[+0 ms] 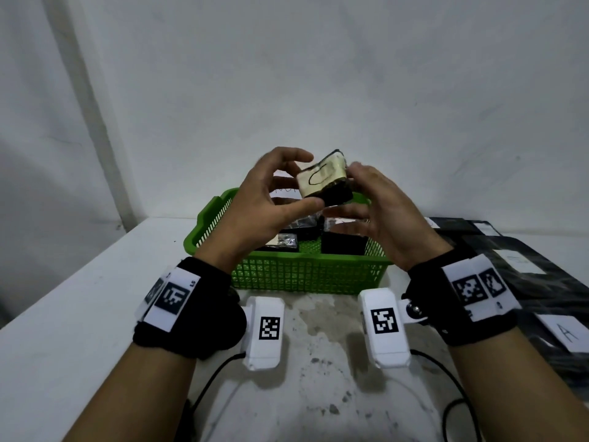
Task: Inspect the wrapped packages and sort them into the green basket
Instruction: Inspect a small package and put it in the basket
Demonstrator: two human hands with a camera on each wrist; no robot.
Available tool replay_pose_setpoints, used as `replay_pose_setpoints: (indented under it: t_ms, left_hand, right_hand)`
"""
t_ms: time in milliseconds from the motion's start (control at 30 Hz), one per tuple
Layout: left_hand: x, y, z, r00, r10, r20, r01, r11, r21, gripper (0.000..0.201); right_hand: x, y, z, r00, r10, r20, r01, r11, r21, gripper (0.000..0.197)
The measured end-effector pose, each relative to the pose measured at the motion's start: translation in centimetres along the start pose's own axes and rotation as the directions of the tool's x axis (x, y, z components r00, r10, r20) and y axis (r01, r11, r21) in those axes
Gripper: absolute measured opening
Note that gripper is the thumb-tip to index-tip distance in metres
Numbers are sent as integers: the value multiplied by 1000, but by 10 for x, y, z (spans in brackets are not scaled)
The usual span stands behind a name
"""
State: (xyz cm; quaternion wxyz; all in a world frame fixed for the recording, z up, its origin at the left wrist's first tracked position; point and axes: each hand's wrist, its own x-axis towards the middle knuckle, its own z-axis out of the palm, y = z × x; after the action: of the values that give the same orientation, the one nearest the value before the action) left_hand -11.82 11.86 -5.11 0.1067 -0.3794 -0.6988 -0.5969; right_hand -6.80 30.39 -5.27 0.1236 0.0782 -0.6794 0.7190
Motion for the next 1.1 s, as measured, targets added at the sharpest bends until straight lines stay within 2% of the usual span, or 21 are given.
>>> replay_pose_setpoints:
  t_ms: [100,233,500,600,733,767,900,1000,1100]
  left_hand:
    - [0,-2,0,1000,12,-14,-11,998,69,55]
    - [0,1,-2,1000,-9,-4,9,997,71,55]
    - [-1,6,-10,989,-125,82,126,992,-16,46]
    - [-1,3,-11,991,-121,62,123,992,-23,51]
    - [5,-6,-13,988,-144,53,141,988,58,60]
    - [8,-7,-14,986,-157,61,151,984,89,61]
    - [30,-14,-25,976,-198,89,181,968,176,62]
    - [46,-23,-31,973,-208,100,176,950,257,61]
    - [55,-37,-34,967,-246,62,206,904,374,53]
  right_hand:
    - [0,1,0,992,-122,36,122,993,8,42]
    - [0,5,-4,965,-233,119,248,959,-137,55]
    - [3,11,-5,951,-305,60,304,872,-384,47]
    - [4,13,-5,945,-326,37,301,818,-491,46]
    - [0,7,-7,949,-310,63,289,764,-576,59]
    - [1,2,-6,951,-299,80,285,745,-603,56]
    - [25,-20,-1,961,-231,151,256,541,-801,31]
    - [55,-34,3,973,-42,226,224,392,-892,27]
    - [97,-31,10,950,149,276,240,217,-946,24]
